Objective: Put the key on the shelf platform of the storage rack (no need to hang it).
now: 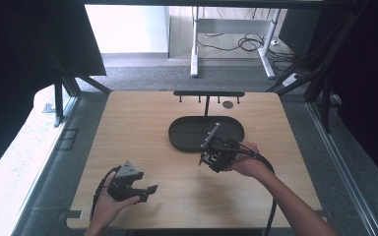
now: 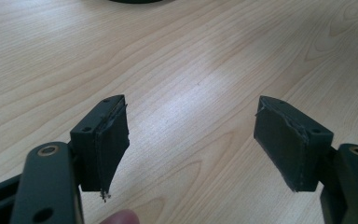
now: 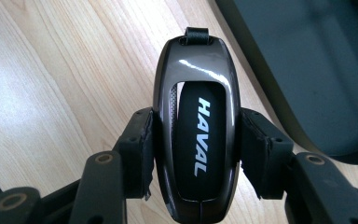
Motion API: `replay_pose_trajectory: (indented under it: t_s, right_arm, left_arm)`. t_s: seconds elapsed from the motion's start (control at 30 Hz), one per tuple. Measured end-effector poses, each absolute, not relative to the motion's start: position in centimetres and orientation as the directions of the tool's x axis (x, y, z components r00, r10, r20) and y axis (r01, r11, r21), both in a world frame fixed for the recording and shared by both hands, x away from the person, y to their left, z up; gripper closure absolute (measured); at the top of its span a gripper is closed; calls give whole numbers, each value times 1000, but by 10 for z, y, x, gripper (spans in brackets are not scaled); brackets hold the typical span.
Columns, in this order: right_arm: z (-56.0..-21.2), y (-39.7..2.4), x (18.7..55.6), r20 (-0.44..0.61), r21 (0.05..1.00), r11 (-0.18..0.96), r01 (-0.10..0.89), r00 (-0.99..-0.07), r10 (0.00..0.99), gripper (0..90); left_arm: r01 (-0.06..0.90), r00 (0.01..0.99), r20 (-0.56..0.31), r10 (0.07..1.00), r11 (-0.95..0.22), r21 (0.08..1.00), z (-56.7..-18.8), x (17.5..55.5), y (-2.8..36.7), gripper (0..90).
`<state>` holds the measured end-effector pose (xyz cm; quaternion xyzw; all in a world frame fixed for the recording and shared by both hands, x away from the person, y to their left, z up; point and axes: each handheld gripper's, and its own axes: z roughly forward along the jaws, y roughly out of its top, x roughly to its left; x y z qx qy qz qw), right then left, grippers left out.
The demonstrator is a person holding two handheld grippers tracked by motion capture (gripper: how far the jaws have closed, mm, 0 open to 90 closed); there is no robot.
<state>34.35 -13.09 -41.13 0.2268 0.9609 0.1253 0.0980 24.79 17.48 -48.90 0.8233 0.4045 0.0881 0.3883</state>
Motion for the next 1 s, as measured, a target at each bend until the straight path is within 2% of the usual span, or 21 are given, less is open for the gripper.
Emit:
replay_pose_trajectory:
  t_s: [0.43, 1.0]
  right_arm:
    - [-399, -127, 348, -145, 294, 868, 401, -878, 455, 499]
    - [-389, -130, 372, -148, 333, 837, 434, -853, 501, 499]
  left_arm:
    - [588, 662, -166, 730, -370, 720, -486, 246, 175, 265]
    - [589, 664, -165, 729, -375, 716, -486, 246, 174, 265]
